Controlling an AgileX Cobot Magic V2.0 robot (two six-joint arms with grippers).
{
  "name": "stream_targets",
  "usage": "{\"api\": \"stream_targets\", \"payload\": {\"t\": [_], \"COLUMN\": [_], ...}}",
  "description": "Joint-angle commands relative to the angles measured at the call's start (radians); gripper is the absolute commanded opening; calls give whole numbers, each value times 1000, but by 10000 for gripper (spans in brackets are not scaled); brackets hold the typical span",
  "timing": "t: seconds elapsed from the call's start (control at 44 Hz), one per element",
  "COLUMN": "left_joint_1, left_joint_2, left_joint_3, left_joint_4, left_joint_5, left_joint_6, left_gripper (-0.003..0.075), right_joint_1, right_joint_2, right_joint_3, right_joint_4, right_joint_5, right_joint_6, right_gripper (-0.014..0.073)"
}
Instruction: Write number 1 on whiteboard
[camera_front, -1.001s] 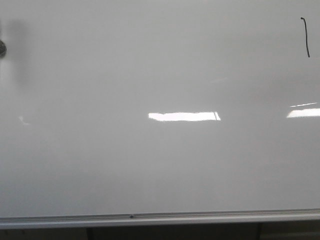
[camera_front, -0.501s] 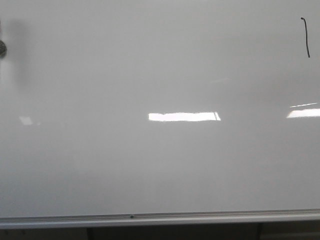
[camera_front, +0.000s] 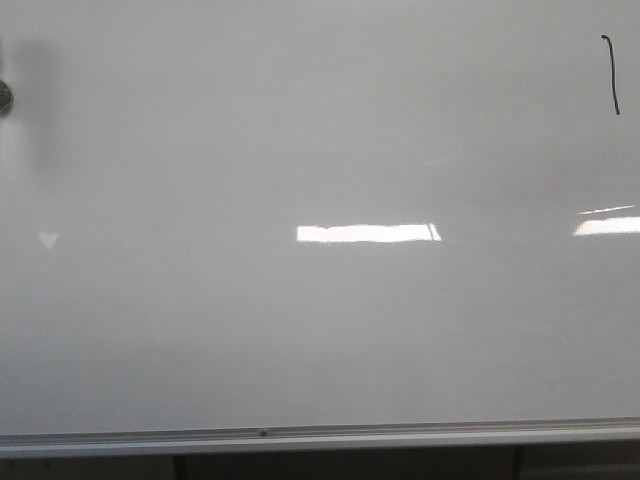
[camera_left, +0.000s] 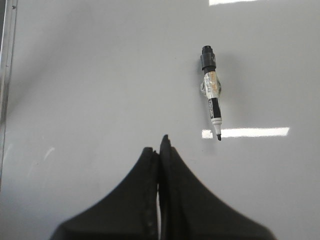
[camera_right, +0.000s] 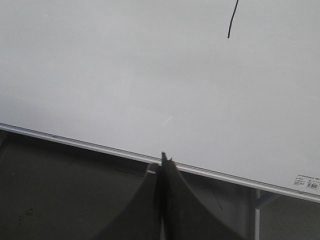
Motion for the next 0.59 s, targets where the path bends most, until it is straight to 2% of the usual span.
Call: {"api": "stream_targets", "payload": {"t": [0.0, 0.114, 0.25, 0.569], "left_joint_1": [0, -28, -63, -75], "left_joint_2": [-19, -19, -21, -21], "left_joint_3": [23, 23, 23, 23], "left_joint_4": [-50, -143, -140, -140], "left_joint_5": [-114, -134, -132, -132], "left_joint_6": [34, 126, 125, 121], "left_gripper": [-19, -19, -19, -19], "right_joint_1": [-3, -3, -3, -3], "right_joint_2": [7, 7, 7, 7], "right_joint_3": [-23, -23, -23, -23], "right_joint_4": [-22, -22, -22, -22], "right_joint_5": [-69, -69, -69, -69], "right_joint_6": [-4, -4, -4, -4], "right_gripper": [-69, -69, -69, -69]}}
